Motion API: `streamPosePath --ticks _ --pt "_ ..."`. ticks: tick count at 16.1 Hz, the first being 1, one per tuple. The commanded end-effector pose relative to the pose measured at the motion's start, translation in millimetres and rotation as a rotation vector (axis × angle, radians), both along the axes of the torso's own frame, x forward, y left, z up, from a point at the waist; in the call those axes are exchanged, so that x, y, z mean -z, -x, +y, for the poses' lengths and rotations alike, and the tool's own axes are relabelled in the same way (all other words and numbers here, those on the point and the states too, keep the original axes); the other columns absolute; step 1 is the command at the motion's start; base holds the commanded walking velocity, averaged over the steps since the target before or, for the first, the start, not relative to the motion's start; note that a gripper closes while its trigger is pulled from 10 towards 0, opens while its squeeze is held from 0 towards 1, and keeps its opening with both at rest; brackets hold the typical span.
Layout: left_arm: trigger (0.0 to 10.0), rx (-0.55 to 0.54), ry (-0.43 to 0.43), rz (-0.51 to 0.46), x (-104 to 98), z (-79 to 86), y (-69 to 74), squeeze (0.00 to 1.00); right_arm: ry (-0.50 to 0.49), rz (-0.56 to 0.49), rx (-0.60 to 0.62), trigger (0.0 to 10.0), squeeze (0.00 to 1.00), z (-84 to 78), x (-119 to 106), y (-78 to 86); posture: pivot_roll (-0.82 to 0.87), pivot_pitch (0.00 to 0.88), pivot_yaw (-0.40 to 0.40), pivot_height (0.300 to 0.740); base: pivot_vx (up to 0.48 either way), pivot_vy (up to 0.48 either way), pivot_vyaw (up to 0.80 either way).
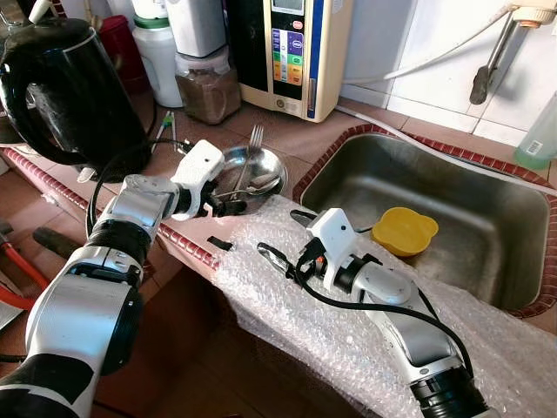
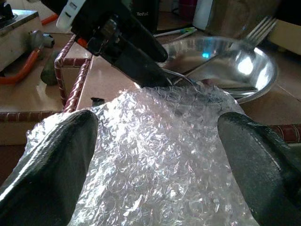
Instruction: Kitchen organization
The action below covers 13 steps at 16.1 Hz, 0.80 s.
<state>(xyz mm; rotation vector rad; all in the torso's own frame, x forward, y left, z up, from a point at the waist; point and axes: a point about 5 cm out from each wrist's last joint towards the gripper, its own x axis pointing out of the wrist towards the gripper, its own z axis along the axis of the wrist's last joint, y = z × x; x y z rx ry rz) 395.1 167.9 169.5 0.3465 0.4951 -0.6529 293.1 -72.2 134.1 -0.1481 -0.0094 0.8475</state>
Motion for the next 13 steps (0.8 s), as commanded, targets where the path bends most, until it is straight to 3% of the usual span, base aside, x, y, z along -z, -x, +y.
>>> streamPosePath --ticks 1,13 --pt "0.0 0.005 -0.024 0.019 0 4.7 0.4 0.0 -0.001 -0.004 -0.01 10.0 0.0 1.7 -2 0.2 -0.08 0.041 0.092 0.74 0.0 0.0 0.0" --pt "0.0 -0.073 0.034 -0.014 -15 6.8 -6.1 0.0 0.003 -0.006 -0.005 10.0 0.0 1.9 -1 -0.1 -0.07 0.037 0.104 0.74 0.0 0.0 0.0"
